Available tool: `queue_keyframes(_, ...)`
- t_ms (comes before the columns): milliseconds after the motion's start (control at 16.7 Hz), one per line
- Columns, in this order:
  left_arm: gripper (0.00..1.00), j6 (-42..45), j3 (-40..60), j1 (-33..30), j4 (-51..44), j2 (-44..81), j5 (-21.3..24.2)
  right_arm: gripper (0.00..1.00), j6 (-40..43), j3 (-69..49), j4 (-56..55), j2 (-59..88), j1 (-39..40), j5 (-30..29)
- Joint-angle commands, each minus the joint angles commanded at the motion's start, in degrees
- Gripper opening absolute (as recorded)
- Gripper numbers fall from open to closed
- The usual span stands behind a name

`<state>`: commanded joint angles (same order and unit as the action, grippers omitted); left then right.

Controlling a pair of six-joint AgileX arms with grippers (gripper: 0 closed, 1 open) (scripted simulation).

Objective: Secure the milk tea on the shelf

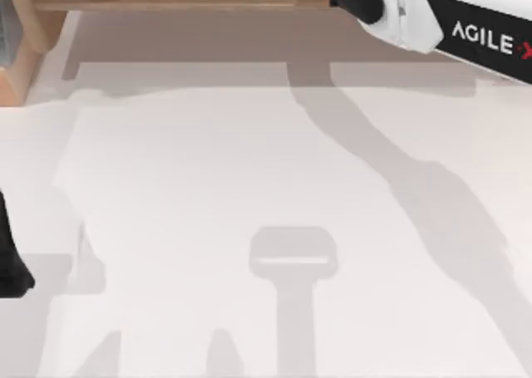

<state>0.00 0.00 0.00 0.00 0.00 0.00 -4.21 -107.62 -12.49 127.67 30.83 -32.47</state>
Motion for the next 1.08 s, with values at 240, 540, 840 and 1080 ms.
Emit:
queue_keyframes(240,1.0,0.0,0.0,0.0,0.0,0.0,0.0,0.38,0.0,0.0,0.0,0.0,0.0,0.0)
queue_keyframes(540,1.0,0.0,0.0,0.0,0.0,0.0,0.0,0.75,0.0,0.0,0.0,0.0,0.0,0.0)
queue_keyframes(840,1.0,0.0,0.0,0.0,0.0,0.0,0.0,1.0,0.0,0.0,0.0,0.0,0.0,0.0)
queue_keyframes(1080,1.0,0.0,0.0,0.0,0.0,0.0,0.0,1.0,0.0,0.0,0.0,0.0,0.0,0.0)
